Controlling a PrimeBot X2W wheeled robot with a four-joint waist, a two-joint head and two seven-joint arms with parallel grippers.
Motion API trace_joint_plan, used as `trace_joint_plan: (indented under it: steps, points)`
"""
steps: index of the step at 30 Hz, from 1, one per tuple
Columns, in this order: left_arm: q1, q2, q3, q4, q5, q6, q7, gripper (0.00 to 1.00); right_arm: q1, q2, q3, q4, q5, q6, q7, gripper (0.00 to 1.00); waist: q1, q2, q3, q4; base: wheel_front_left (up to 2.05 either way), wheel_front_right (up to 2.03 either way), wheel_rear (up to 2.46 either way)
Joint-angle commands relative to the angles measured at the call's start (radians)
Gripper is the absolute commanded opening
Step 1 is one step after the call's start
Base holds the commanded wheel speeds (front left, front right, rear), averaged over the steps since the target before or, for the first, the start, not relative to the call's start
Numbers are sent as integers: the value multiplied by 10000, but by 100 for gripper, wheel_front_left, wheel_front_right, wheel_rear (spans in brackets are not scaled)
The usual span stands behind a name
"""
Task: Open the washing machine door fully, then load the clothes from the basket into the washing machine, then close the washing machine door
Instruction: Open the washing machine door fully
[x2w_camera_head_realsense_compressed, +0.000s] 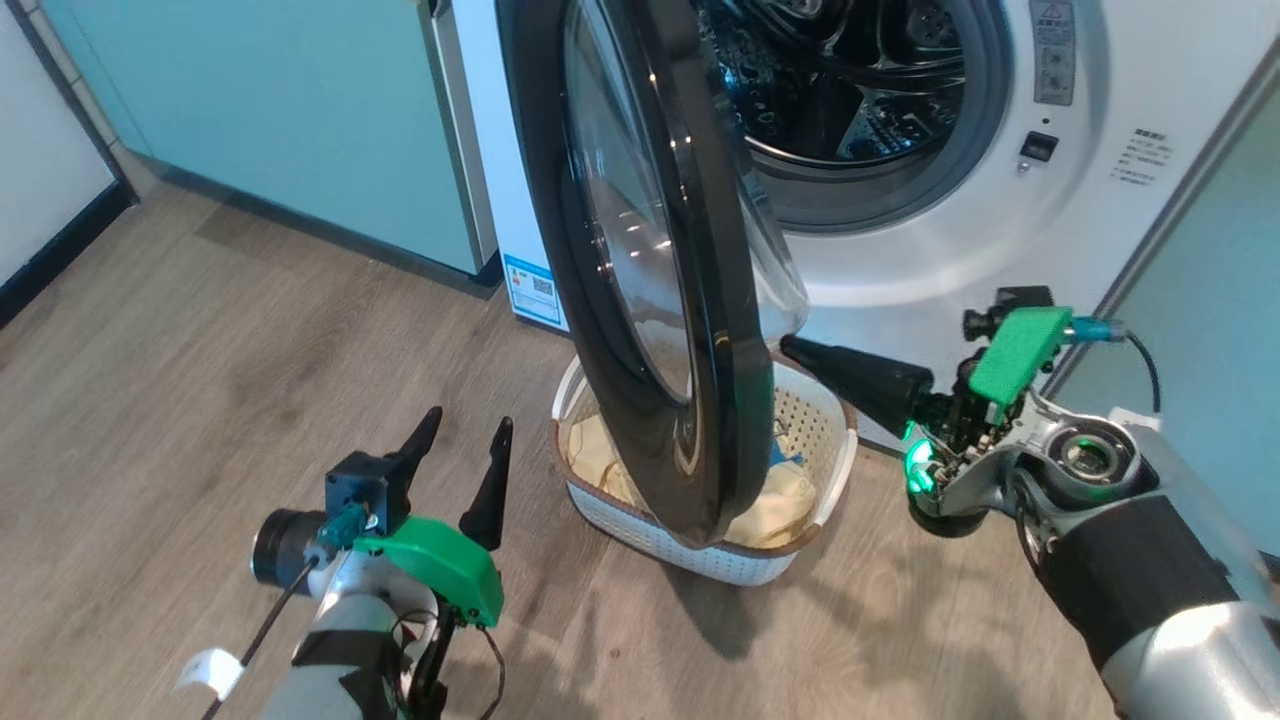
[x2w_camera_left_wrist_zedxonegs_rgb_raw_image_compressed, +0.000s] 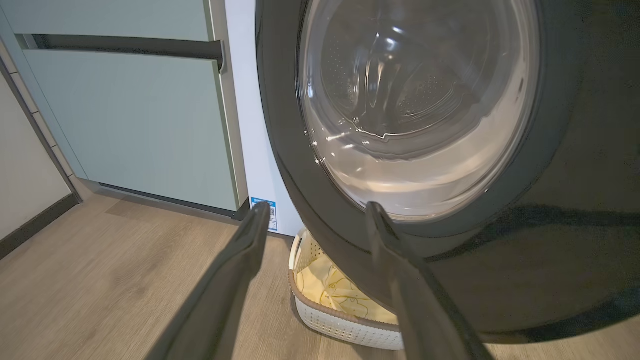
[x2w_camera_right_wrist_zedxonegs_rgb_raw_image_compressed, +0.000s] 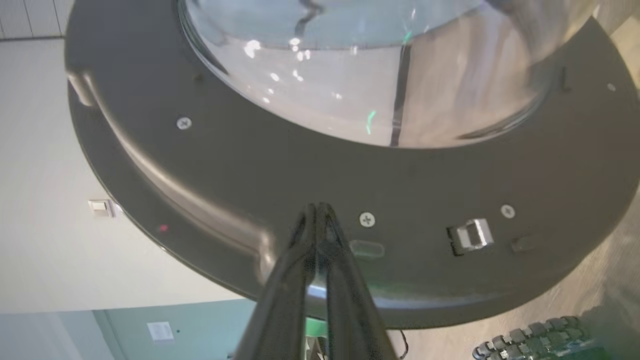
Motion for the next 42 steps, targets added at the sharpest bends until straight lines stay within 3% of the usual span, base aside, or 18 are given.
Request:
trace_joint_plan:
  steps: [1,3,5,14,25,34,42]
  points:
    - [-244,165,436,-240,76,-36,-92,100,15,132,-162,-374,-66,-27,-181,15,0,0,-61,-62,0,0,0]
    - [-224,193,490,-231,71,-53,-92,100,138,132,-389,-457,-228,-27,-372,48,0,0,-130,-160,0,0,0]
    - [-218,262,541,-215,68,-84,-92,100,290,127,-619,-550,-402,-27,-541,100,0,0,-206,-288,0,0,0]
    - [-202,587,916,-163,-112,-186,-92,100,1174,-53,-1428,-1538,-1466,-27,-1649,100,0,0,-540,-986,0,0,0]
    - [-113,1268,1606,-132,-495,-300,-92,100,2876,-907,-1854,-3058,-3131,-27,-4015,100,0,0,-907,-2192,0,0,0]
    - [84,1368,1843,-126,-632,-330,-92,100,4089,-2089,-1318,-3788,-4573,-27,-6842,100,0,0,-1147,-2832,0,0,0]
    - [239,1416,2073,-134,-742,-342,-92,100,4863,-3110,-583,-3675,-5488,-27,-9313,100,0,0,-1273,-3305,0,0,0]
